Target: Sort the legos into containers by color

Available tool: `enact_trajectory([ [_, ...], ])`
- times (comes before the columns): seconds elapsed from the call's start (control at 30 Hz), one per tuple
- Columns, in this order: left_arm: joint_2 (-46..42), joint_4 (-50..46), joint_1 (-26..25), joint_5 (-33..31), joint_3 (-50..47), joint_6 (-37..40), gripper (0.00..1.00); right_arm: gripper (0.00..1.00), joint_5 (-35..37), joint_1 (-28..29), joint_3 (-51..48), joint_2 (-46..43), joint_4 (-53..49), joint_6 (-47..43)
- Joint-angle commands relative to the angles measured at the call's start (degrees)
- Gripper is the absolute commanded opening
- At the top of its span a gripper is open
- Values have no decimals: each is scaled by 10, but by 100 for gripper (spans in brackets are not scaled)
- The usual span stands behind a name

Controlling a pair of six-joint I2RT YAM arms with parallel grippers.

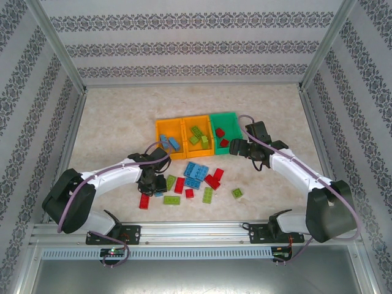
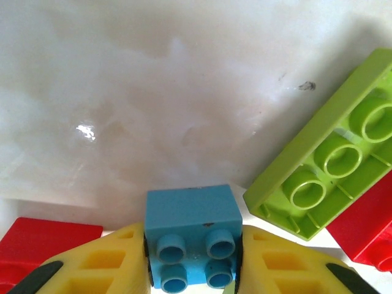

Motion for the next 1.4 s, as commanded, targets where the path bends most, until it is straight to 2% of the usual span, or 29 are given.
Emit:
enact_trajectory([
  [0.0,17,0,12,-33,-4,17,18,93,16,-4,-11,-18,-13,-7],
  [0.3,-15,-54,12,-58,29,23,18,93,10,-4,-33,-45,-24,-12],
  [0.43,-44,-99,13,-84,72,36,18,92,5,-3,-55,-63,-22,-4],
  [0.6,-34,-121,24,-97,150,76,17,91,-8,-3,-72,-81,-23,8],
  [0.8,51,-99,95,-89,265,166,11,91,-43,13,-112,-120,-30,24],
  [0.93,135,-87,121,-75,369,215,11,89,-51,27,-144,-153,-54,51],
  [1.13,255,-90,148,-39,497,246,15,87,-61,64,-185,-195,-80,92],
  [1.3,314,-99,160,-33,561,258,19,86,-59,106,-198,-214,-99,138],
  [1.37,326,-99,163,-33,571,260,24,85,-58,128,-197,-214,-104,149],
])
